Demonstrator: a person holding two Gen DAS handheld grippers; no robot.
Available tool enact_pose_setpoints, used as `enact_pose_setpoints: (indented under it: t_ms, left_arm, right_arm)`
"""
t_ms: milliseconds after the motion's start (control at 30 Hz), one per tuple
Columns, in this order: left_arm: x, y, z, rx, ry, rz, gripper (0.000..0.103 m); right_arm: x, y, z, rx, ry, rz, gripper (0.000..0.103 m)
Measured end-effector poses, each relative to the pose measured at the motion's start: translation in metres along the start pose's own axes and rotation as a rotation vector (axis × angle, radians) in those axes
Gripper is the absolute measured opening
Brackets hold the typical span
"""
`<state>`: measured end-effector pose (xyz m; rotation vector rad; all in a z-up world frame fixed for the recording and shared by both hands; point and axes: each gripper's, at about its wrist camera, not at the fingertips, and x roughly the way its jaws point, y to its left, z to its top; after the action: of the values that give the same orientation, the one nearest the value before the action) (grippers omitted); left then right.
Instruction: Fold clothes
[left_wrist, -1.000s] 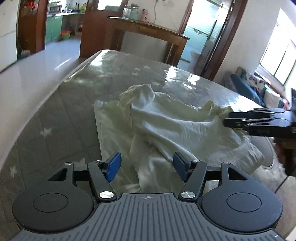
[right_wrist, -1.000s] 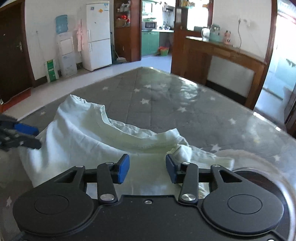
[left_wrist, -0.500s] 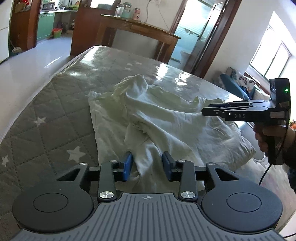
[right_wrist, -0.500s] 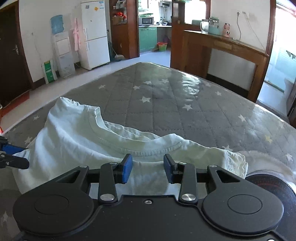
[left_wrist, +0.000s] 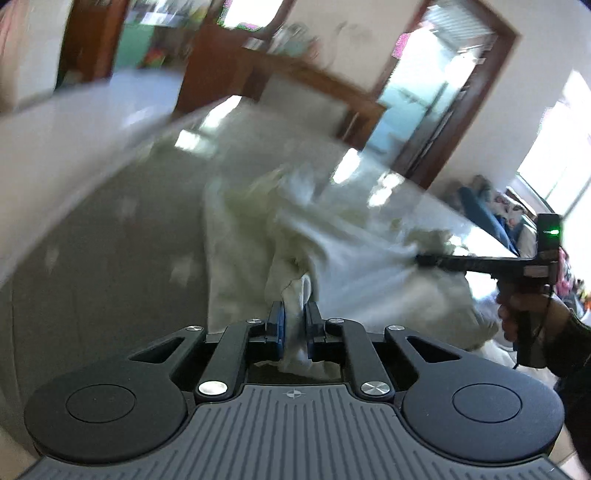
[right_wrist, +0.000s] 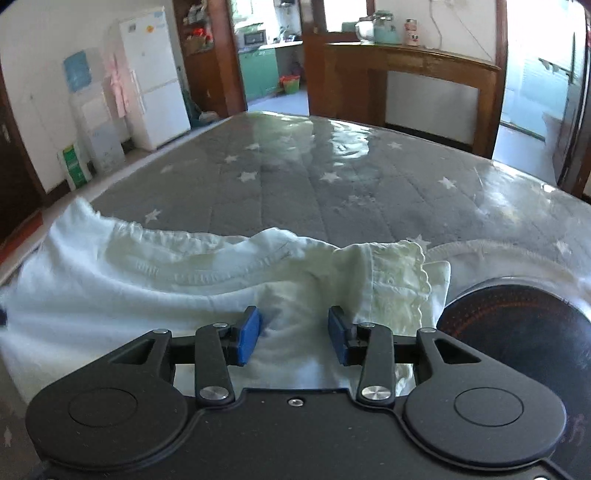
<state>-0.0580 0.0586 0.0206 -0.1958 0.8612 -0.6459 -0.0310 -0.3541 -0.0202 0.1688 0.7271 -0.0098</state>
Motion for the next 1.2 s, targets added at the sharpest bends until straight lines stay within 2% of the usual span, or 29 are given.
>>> enact_pose_setpoints:
  t_ms: [67, 100, 200, 267, 333, 400, 467, 600, 733, 800, 833, 867, 967, 1067, 1200]
  left_arm:
    - [-0.003, 0.013, 0.000, -0.031, 0.006, 0.048, 0.015]
    - [-0.005, 0.017, 0.001, -0.050, 0.006, 0.047, 0.016]
    - [-0.018, 0.021, 0.013, -0.072, -0.053, 0.076, 0.016]
    - [-0.023, 0.015, 0.022, -0.035, -0.091, 0.088, 0.016]
    - [-0.020, 0.002, 0.037, 0.013, -0.126, 0.066, 0.017]
    - [-0.013, -0.011, 0.051, 0.068, -0.154, 0.051, 0.024]
    - [-0.005, -0.021, 0.058, 0.109, -0.166, 0.067, 0.039]
    - [0.031, -0.044, 0.081, 0.184, -0.148, 0.066, 0.040]
    - [0.066, -0.050, 0.093, 0.244, -0.114, 0.137, 0.040]
    - [0.078, -0.048, 0.095, 0.251, -0.094, 0.144, 0.037]
    - [0.082, -0.045, 0.095, 0.244, -0.084, 0.141, 0.020]
    - [0.087, -0.041, 0.096, 0.235, -0.073, 0.134, 0.010]
    - [0.082, -0.033, 0.096, 0.218, -0.119, 0.126, 0.008]
    - [0.078, -0.020, 0.098, 0.159, -0.159, 0.138, 0.008]
    - [0.083, -0.005, 0.102, 0.092, -0.104, 0.136, 0.011]
  right_arm:
    - [-0.002, 0.001, -0.001, 0.003, -0.004, -0.008, 0.043]
    - [-0.004, 0.001, -0.001, 0.001, -0.006, -0.013, 0.043]
    - [-0.013, 0.005, 0.000, -0.012, -0.031, -0.010, 0.044]
    - [-0.019, 0.011, 0.003, -0.027, -0.052, -0.001, 0.044]
    - [-0.023, 0.022, 0.008, -0.058, -0.070, 0.017, 0.044]
    - [-0.019, 0.029, 0.013, -0.072, -0.068, 0.035, 0.044]
    - [-0.010, 0.040, 0.018, -0.110, -0.056, 0.047, 0.044]
    - [0.002, 0.051, 0.022, -0.140, -0.024, 0.049, 0.044]
    - [0.014, 0.058, 0.023, -0.184, 0.001, 0.020, 0.043]
    - [0.015, 0.060, 0.023, -0.186, 0.003, 0.028, 0.044]
    - [0.014, 0.061, 0.023, -0.193, 0.002, 0.031, 0.043]
    - [0.014, 0.062, 0.023, -0.200, 0.001, 0.034, 0.043]
    - [0.014, 0.063, 0.022, -0.209, -0.004, 0.033, 0.044]
    - [0.012, 0.059, 0.021, -0.186, -0.012, 0.033, 0.044]
    - [0.005, 0.050, 0.018, -0.149, -0.022, 0.031, 0.044]
